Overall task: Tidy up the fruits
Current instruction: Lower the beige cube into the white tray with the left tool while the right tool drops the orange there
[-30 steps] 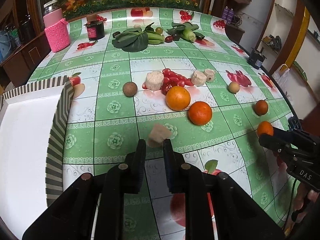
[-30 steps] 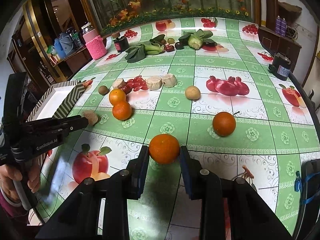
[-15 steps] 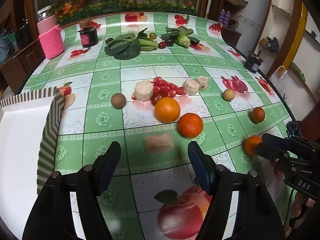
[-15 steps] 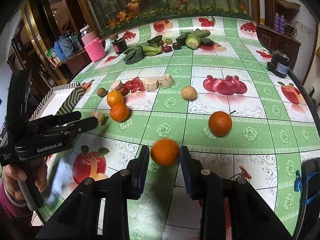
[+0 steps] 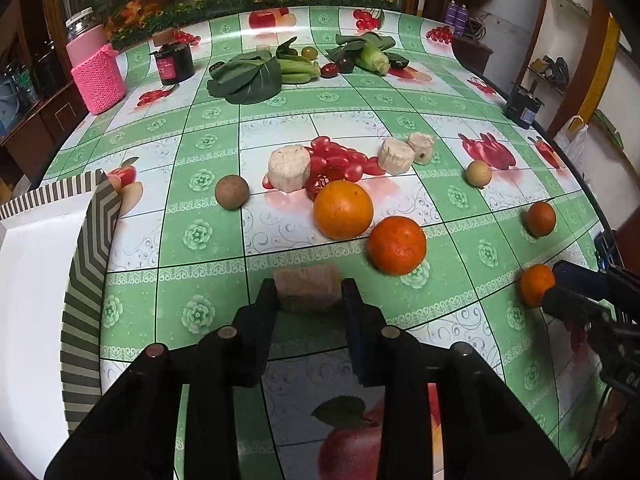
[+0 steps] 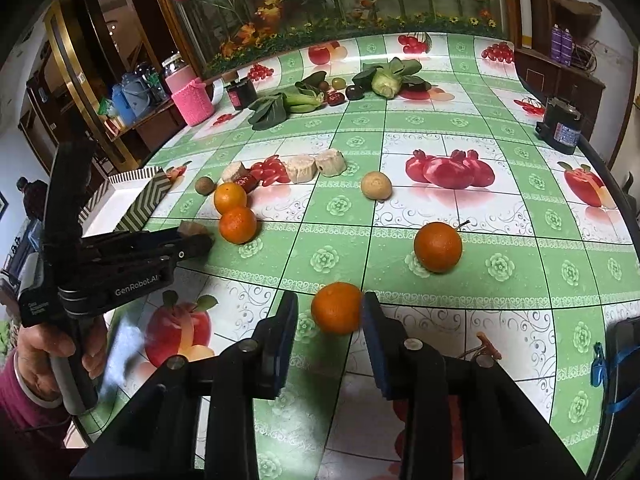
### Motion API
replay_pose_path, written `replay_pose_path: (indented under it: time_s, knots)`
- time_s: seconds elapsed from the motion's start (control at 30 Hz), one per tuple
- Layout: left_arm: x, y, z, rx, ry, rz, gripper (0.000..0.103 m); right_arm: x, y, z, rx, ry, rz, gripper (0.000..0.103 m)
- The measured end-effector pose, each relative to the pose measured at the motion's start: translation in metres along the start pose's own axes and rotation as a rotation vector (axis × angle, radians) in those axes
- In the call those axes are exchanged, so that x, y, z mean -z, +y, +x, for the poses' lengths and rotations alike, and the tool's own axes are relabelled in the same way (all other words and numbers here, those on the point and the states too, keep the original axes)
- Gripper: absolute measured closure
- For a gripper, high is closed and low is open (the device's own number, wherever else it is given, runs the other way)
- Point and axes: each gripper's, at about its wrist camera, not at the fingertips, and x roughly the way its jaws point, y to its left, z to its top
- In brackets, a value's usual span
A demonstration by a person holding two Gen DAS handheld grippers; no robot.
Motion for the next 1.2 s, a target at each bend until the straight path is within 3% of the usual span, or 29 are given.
replay_pose_path:
  time_s: [0.07,0.13,0.27,0.47,0.63,0.93,1.2]
  knots:
    - [0.0,0.001,-0.001,0.005,0.001,-0.007,0.074,0.0,0.001,0.002,0.006,0.007,-0.006,0.049]
    - [0.001,0.003,-0.001,0.012,0.004,-0.014,0.074,-0.001,0.002,0.007,0.011,0.023,-0.015,0.049]
    - [0.004,0.006,-0.007,0.025,0.006,-0.029,0.074,0.0,0.001,0.02,0.034,0.067,-0.019,0.072]
    - [0.007,0.017,-0.028,0.043,-0.008,-0.056,0.074,-0.004,0.013,0.007,0.028,0.027,-0.035,0.072]
    - [0.01,0.037,-0.055,0.022,-0.037,-0.08,0.074,-0.015,0.043,-0.001,-0.047,0.005,-0.074,0.072]
    - [0.014,0.087,-0.093,-0.079,-0.076,-0.126,0.074,-0.038,0.116,0.006,-0.173,-0.013,-0.176,0.072]
    - [0.015,0.138,-0.098,-0.18,-0.072,-0.17,0.074,-0.055,0.177,0.034,-0.241,-0.004,-0.243,0.072]
